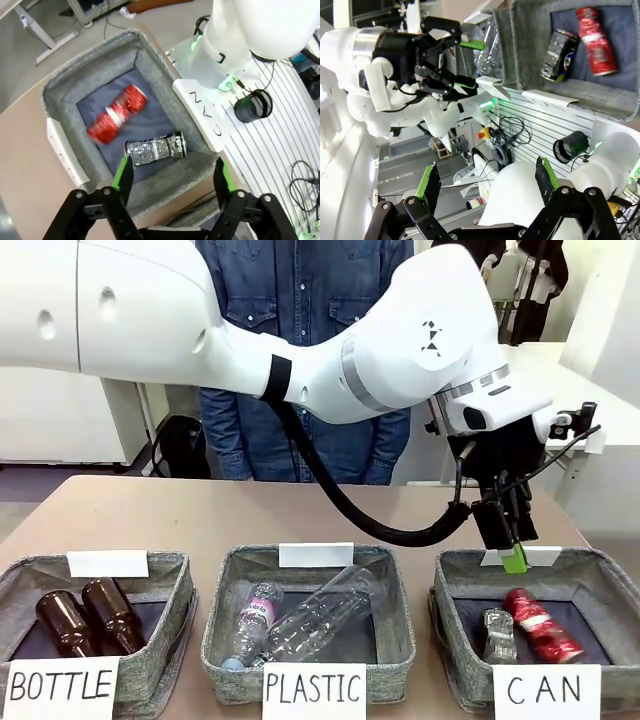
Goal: Sort the can waste into the basket.
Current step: Pick up the can waste from the table and place it in the right Fabric basket.
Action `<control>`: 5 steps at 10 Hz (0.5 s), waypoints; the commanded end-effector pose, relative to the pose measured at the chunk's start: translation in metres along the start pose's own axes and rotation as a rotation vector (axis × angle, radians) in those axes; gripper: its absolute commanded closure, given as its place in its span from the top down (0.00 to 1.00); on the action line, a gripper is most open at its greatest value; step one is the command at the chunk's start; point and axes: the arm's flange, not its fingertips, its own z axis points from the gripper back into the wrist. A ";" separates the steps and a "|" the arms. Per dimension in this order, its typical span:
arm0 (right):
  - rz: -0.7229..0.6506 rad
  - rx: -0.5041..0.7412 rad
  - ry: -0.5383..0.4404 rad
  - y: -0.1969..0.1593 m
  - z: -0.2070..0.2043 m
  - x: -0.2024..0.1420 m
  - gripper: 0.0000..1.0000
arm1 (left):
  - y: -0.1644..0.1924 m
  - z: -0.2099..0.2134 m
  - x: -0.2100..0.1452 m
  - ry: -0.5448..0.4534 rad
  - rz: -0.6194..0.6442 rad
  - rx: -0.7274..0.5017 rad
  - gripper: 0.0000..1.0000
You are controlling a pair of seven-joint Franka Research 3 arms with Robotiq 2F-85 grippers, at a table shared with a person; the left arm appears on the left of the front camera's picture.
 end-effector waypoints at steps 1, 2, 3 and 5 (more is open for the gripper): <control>-0.018 0.012 -0.018 0.004 0.000 0.002 1.00 | -0.003 0.005 0.005 0.002 -0.016 0.020 1.00; -0.018 0.012 -0.018 0.004 0.000 0.002 1.00 | -0.006 0.008 0.003 0.000 -0.016 0.028 1.00; -0.018 0.012 -0.018 0.004 0.000 0.002 1.00 | -0.007 0.012 -0.001 -0.011 -0.009 0.037 1.00; -0.018 0.012 -0.018 0.004 0.000 0.002 1.00 | -0.012 0.025 -0.010 -0.018 0.026 0.032 1.00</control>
